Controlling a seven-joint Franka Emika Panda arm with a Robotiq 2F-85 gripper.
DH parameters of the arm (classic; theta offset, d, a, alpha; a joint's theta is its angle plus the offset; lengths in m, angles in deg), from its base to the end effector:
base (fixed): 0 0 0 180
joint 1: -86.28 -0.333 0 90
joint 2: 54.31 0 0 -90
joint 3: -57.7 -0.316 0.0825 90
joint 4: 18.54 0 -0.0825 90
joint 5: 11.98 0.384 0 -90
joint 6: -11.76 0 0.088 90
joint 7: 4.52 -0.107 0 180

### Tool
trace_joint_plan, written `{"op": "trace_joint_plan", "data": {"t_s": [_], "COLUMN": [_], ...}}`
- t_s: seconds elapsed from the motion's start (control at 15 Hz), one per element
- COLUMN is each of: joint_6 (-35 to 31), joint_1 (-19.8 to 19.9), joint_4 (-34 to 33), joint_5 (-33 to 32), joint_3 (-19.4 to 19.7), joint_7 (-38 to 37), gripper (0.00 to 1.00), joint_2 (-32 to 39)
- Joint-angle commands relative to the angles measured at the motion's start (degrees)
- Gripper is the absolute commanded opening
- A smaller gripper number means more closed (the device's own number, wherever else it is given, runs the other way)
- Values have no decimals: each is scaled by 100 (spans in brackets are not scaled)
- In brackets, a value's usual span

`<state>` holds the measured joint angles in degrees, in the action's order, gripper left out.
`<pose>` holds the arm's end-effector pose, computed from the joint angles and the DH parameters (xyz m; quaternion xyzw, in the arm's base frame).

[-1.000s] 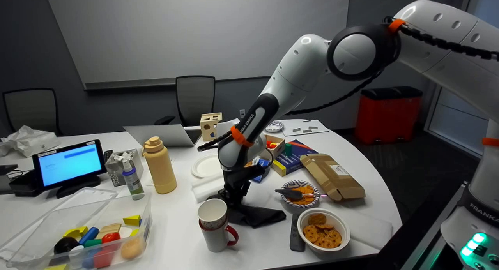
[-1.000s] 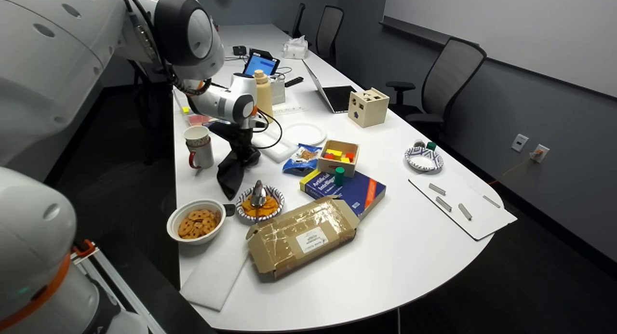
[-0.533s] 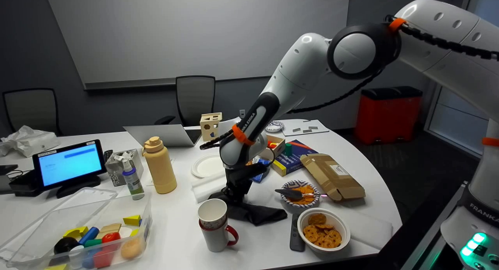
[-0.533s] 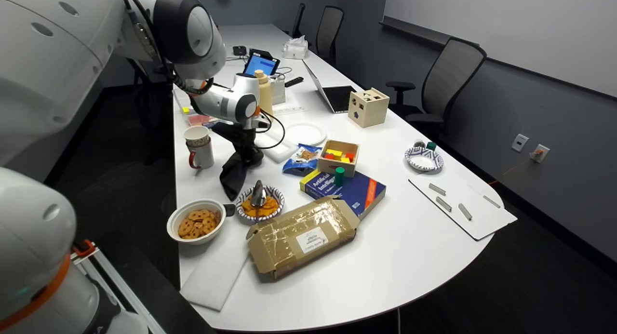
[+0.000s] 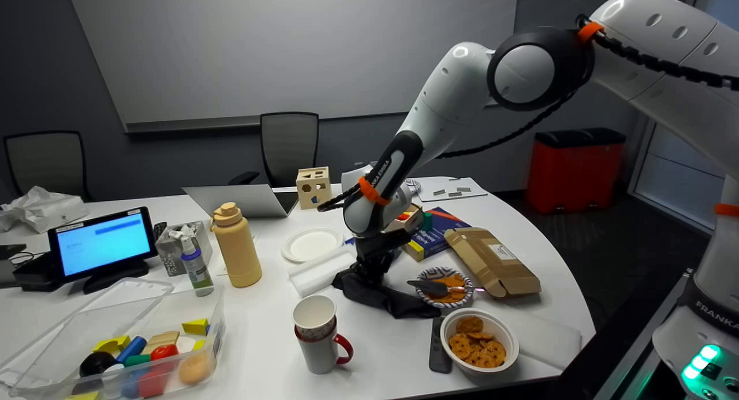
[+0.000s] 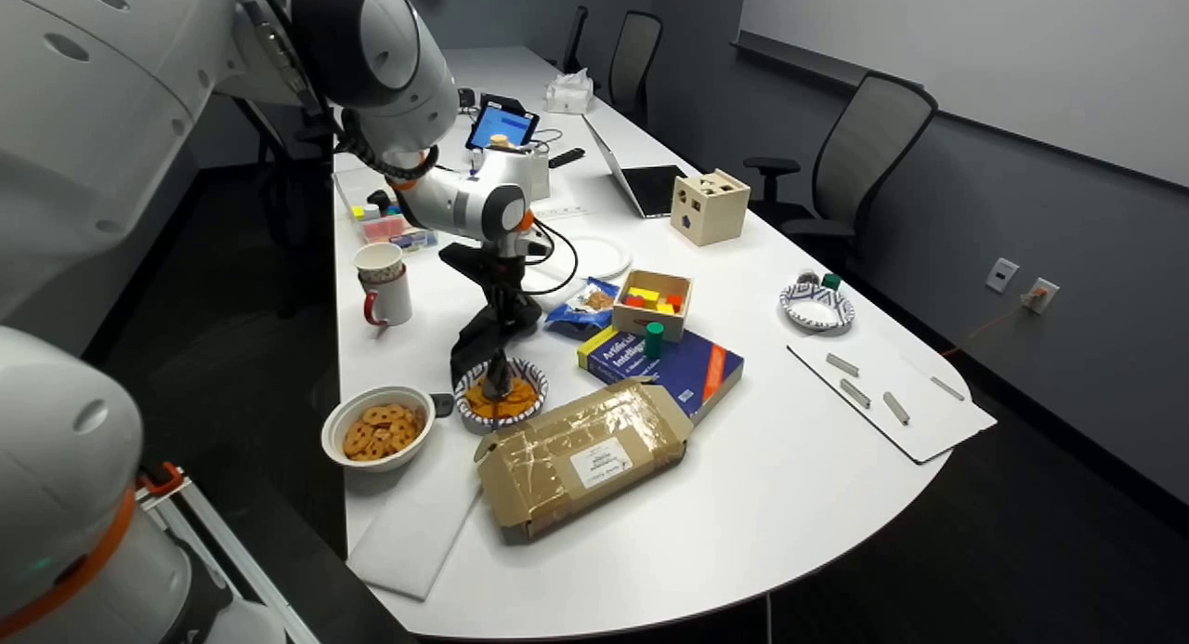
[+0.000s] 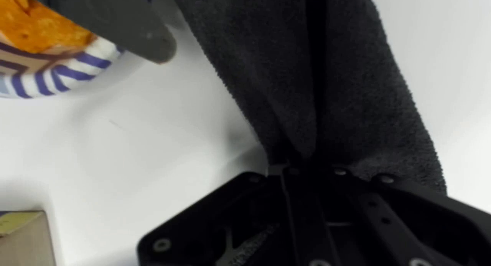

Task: Use the towel to wipe the table.

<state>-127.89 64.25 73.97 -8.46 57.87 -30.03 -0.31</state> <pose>0.6119 0.2458 0.0605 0.9965 -0.0558 -0.0617 0.0082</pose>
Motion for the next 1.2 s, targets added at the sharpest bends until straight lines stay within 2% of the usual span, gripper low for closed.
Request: {"op": "trace_joint_plan", "data": {"t_s": [0.0, 0.33, 0.67, 0.93, 1.13], "joint_6": [574, 1564, 1968, 2345, 2303], "joint_1": [179, 432, 540, 458, 391], "joint_4": [597, 825, 687, 692, 684], "joint_5": [73, 450, 836, 981, 1074], "joint_3": [-146, -619, -1002, -1156, -1268], "joint_7": [34, 188, 516, 656, 729], "gripper": [2, 2, 2, 2, 2], "joint_2": [-465, -733, -537, -391, -273]}}
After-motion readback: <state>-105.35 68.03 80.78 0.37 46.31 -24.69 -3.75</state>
